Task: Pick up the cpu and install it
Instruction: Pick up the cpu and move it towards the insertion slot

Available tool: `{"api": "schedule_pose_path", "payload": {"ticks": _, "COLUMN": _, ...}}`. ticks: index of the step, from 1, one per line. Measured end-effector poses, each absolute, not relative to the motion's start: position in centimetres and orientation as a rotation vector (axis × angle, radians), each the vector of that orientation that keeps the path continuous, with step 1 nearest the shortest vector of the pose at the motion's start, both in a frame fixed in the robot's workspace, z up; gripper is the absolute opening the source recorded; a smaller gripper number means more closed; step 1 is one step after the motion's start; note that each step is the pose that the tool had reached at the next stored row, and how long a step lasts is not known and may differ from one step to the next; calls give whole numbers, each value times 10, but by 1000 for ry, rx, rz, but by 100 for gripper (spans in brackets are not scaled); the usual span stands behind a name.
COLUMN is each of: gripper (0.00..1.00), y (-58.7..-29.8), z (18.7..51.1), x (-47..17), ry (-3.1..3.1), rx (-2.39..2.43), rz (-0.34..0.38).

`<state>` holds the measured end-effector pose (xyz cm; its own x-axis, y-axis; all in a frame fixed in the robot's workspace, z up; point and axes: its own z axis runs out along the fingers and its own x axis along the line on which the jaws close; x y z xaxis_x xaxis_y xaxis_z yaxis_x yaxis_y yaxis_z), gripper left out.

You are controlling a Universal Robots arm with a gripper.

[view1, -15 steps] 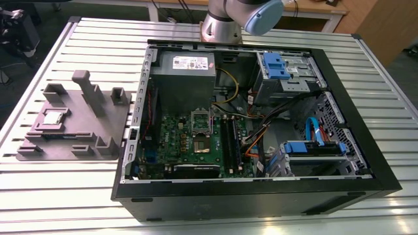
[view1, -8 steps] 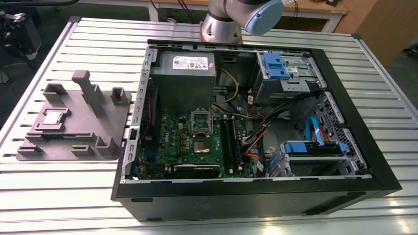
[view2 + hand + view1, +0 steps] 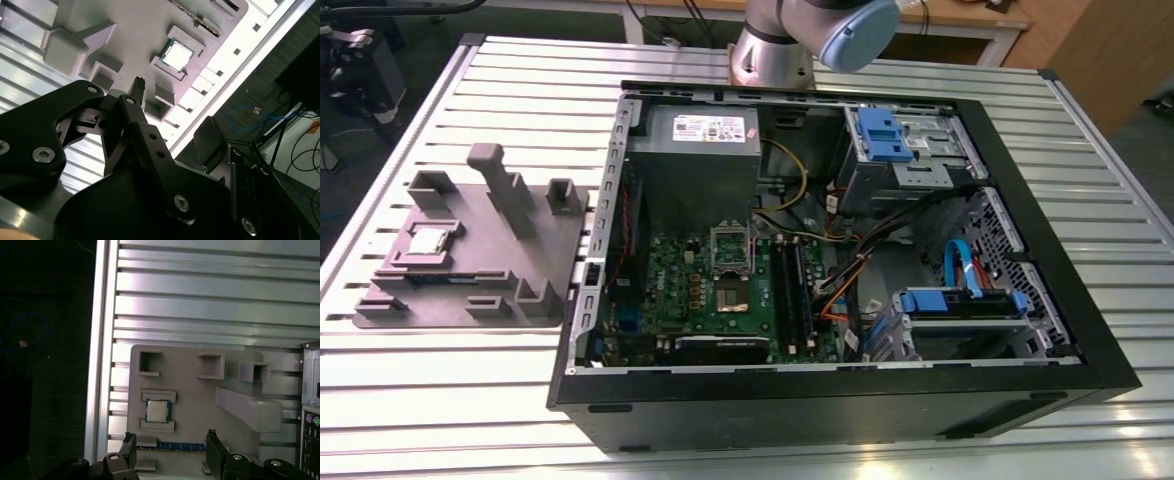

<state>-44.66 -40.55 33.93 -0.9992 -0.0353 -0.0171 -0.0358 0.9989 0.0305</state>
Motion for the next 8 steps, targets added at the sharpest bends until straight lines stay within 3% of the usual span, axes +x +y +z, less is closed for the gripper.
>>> {"api": "schedule_pose_path", "payload": {"ticks": 8, "gripper": 66, "y": -406, "z": 339, "x": -447, "ry": 3124, "rx": -56, "rz": 48}}
